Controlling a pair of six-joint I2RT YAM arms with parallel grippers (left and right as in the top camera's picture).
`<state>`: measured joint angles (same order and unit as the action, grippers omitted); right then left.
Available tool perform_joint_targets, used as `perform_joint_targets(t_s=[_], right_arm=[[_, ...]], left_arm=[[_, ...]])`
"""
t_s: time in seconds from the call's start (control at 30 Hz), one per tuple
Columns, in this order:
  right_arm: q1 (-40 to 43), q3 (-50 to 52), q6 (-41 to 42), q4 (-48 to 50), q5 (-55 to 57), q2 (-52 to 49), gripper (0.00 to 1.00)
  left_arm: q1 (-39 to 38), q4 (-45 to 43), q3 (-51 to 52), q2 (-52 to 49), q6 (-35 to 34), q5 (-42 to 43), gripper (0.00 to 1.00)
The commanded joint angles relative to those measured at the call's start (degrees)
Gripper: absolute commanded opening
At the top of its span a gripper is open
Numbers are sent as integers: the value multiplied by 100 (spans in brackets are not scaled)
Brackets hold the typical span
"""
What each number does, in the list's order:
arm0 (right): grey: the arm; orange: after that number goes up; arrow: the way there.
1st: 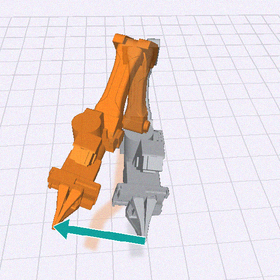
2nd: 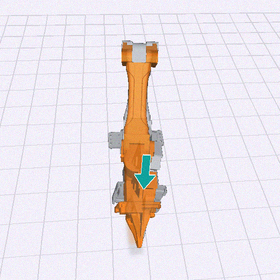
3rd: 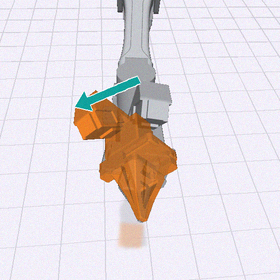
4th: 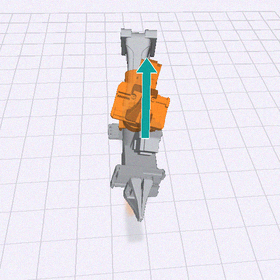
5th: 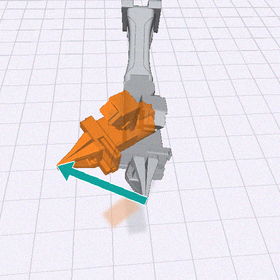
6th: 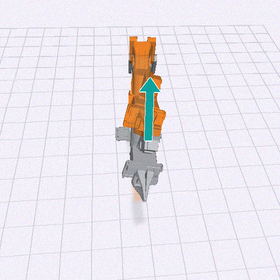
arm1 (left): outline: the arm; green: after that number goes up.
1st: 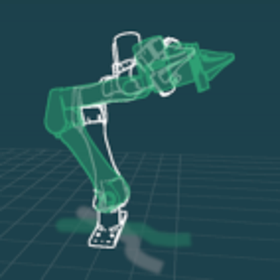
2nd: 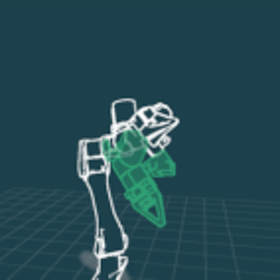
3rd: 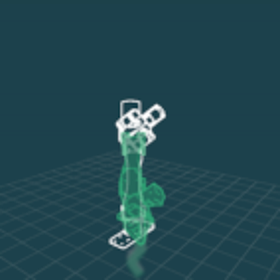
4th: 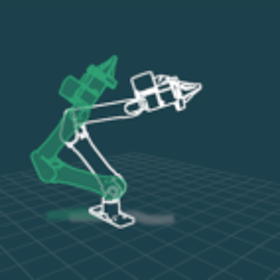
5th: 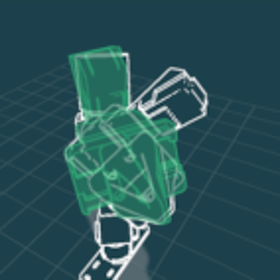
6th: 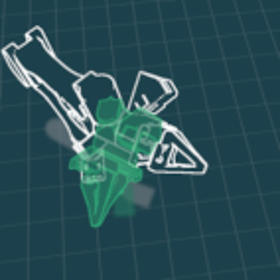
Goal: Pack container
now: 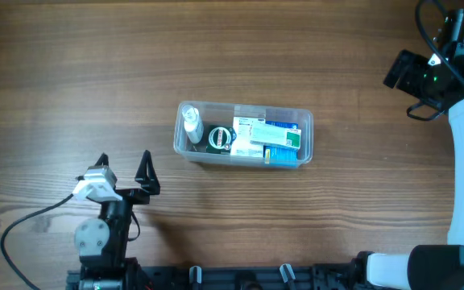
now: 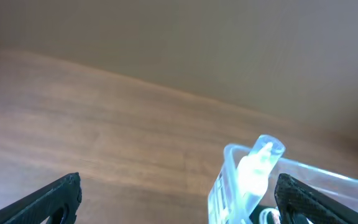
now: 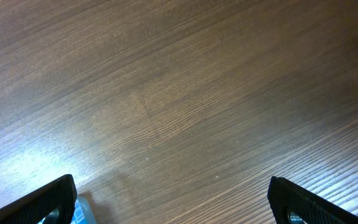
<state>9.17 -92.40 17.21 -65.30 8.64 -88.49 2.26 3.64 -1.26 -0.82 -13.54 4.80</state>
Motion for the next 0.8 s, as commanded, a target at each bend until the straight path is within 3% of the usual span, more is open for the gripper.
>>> perform_joint_targets(t_s=[0.0, 0.77], right_arm=[[7, -57, -68, 13, 35, 31, 100], [-9, -52, -68, 13, 33, 302, 100]], left_arm=[[-28, 42, 92, 70, 133, -144, 100], [-28, 42, 92, 66, 133, -144, 100]])
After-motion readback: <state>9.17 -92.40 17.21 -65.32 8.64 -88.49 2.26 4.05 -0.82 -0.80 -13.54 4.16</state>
